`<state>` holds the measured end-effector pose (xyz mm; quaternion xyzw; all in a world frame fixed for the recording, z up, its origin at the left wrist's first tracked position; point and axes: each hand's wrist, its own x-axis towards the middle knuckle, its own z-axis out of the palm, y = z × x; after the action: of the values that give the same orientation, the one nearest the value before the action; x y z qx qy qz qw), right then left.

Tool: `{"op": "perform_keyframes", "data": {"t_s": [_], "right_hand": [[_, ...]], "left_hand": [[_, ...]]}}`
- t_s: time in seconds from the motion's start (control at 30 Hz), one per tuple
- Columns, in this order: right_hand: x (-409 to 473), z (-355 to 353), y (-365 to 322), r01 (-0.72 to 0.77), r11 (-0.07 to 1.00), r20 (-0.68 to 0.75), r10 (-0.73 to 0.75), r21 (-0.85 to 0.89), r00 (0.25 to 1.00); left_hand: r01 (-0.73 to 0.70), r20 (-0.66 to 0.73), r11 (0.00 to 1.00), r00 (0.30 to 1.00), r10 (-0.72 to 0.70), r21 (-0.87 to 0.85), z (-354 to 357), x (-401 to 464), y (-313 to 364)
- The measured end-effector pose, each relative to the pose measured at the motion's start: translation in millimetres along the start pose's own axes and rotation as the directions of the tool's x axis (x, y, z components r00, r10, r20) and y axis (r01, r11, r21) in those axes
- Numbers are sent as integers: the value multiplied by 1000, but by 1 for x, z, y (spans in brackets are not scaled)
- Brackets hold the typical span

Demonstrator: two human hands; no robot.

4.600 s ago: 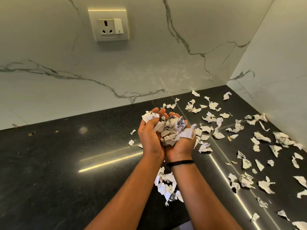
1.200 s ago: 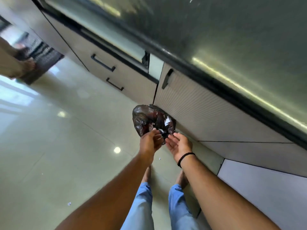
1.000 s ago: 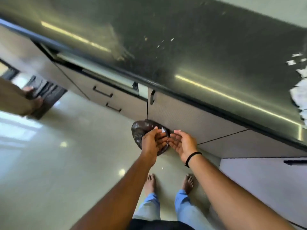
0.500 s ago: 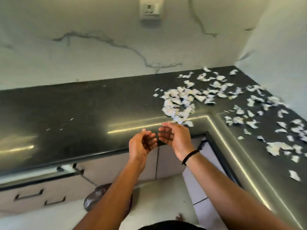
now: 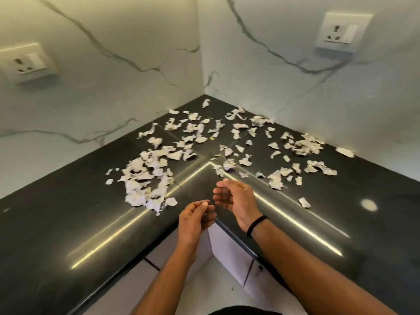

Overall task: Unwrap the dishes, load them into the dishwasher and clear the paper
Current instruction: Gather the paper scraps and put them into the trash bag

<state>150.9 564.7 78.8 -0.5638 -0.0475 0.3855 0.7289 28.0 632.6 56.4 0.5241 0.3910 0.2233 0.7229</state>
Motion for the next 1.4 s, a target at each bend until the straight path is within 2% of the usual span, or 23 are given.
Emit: {"op": "perform_keyframes", "data": {"t_s": [0.13,0.23,0.3,0.33,0.43,0.53,0.6,0.7,0.87,0.93,1.0,1.07,1.13,1.2,1.27,1.33,1.4], "right_hand": [[11,-59,-1,88,993,-233,-105,-82,967],[19,-106,8,194,932,-419,-315,-306,852],[20,-134,12,187,864,-475,-423,-467,772],[21,-148,14,140,829,-477,-440,-541,761],[31,-177,25,-80,691,-454,-378,-719,807],[46,-182,37,-220,471,-414,-359,-854,837],[56,-173,38,-253,384,-390,-335,-888,858],[74,-156,36,-246,331,-349,-302,-911,887],[111,-121,32,-164,301,-243,-245,-939,939],[119,-105,32,-97,372,-200,-251,-923,947],[124,-98,26,-53,497,-261,-360,-866,896],[129,-106,10,-53,509,-348,-504,-859,791],[141,-129,-14,-125,501,-429,-553,-856,714],[159,-161,-39,-256,497,-517,-508,-829,689],[172,-193,-58,-350,534,-596,-401,-769,696],[178,-215,-67,-368,597,-618,-287,-713,732],[181,-219,-64,-385,545,-580,-245,-745,777]], "left_hand": [[-79,190,968,981,33,236,46,13,-15],[-189,372,897,928,30,399,77,28,-25],[-258,490,831,871,-20,492,95,38,-30],[-302,540,785,840,-50,542,102,44,-33],[-430,618,632,780,-100,645,113,62,-39],[-512,652,507,745,-141,694,113,83,-41],[-547,660,435,734,-162,715,109,100,-37],[-564,650,379,745,-149,733,100,128,-28],[-616,672,301,728,-137,728,97,170,-16],[-657,703,270,698,-135,704,100,183,-13],[-688,730,256,670,-133,679,101,193,-9],[-708,750,257,648,-135,658,98,199,-8],[-734,779,271,616,-121,623,90,204,-11],[-763,804,267,587,-93,588,82,208,-15],[-773,812,260,576,-97,579,80,212,-16],[-763,802,258,586,-110,593,80,215,-14],[-755,794,257,598,-108,603,85,218,-10]]}}
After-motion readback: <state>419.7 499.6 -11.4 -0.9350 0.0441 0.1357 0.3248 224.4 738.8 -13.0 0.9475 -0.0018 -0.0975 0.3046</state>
